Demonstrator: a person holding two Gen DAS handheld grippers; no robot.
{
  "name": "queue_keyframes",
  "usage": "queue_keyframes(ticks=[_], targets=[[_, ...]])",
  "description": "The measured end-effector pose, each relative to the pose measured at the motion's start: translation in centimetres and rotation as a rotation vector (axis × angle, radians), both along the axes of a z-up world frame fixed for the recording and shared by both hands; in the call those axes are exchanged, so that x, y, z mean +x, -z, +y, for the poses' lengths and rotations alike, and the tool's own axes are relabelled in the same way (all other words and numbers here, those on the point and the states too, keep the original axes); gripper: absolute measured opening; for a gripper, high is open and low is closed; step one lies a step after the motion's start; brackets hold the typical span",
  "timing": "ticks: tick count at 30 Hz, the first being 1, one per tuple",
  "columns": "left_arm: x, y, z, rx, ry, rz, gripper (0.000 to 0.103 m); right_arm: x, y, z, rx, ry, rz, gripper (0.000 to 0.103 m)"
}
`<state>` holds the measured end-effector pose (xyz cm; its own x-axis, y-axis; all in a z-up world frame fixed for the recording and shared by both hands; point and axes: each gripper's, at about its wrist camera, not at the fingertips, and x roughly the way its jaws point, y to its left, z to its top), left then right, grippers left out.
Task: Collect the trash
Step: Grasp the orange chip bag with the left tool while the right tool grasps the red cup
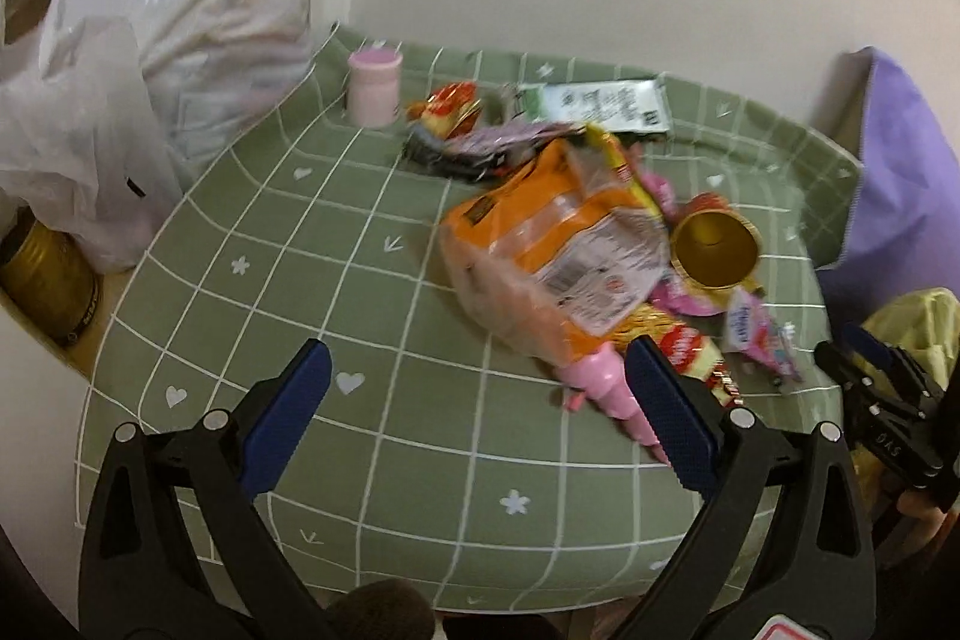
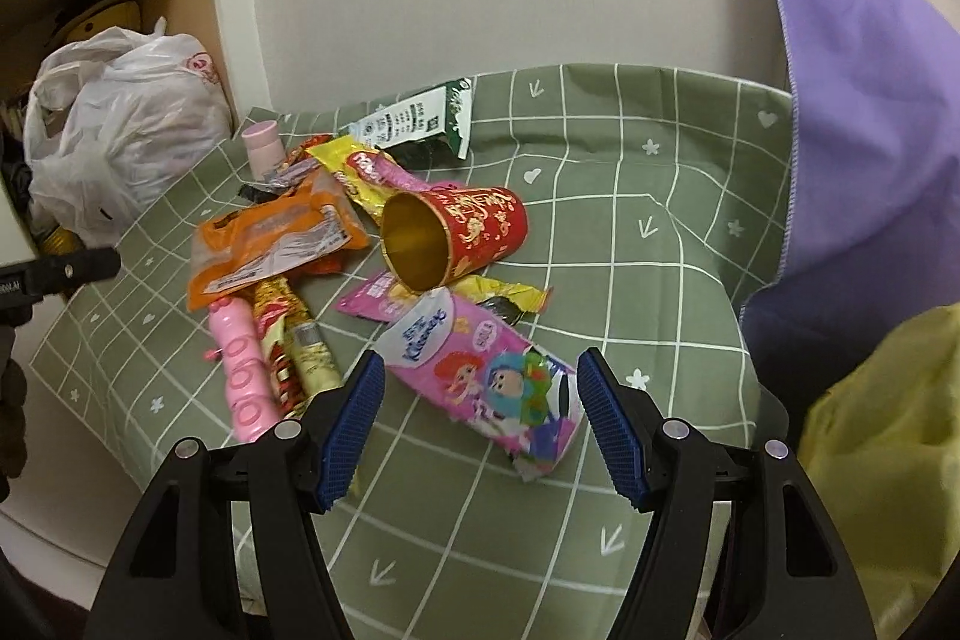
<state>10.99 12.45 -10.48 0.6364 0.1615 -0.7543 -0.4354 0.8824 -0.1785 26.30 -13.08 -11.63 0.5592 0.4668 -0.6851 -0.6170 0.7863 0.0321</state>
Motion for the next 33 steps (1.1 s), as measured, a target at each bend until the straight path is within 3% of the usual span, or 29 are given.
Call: queue_keyframes(ticks=[4,9,14,19,22,24,28,29,33], targets=[[2.6,1.7,1.5,-0.058,0.005,0.021,0.091,0.1,0.0,0.4,0.016,0.044,0.0,0.063],[6.2,3.4,3.1,-0.14,0.023,0.037,0.078,-0.4,0.0,0.9,-0.052,0.113,-0.018,0.062],[7.2,4.0,3.3,-0.165,0.056,0.038,0.078,0.5,1.0,0.4,-0.106,0.052,0.005,0.061],[6.7,4.0,3.6,-0.164,0.061,0.046,0.078,5.1,2.4,-1.3,-0.017,0.066,0.089,0.062],[6.4,3.8,3.6,-0.12,0.058,0.051,0.078,7.2,4.7,-1.6,0.045,0.1,0.223,0.06],[6.4,3.9,3.8,-0.125,0.053,0.059,0.078,6.9,5.7,-1.5,0.071,0.108,0.28,0.056],[6.3,4.3,3.9,-0.172,0.056,0.069,0.078,4.0,5.7,-1.0,0.076,0.093,0.281,0.055],[6.3,4.4,3.7,-0.175,0.058,0.07,0.078,3.5,5.7,-0.8,0.075,0.092,0.281,0.053],[6.1,4.3,3.1,-0.186,0.047,0.064,0.077,2.4,5.7,-0.3,0.024,0.097,0.25,0.022]])
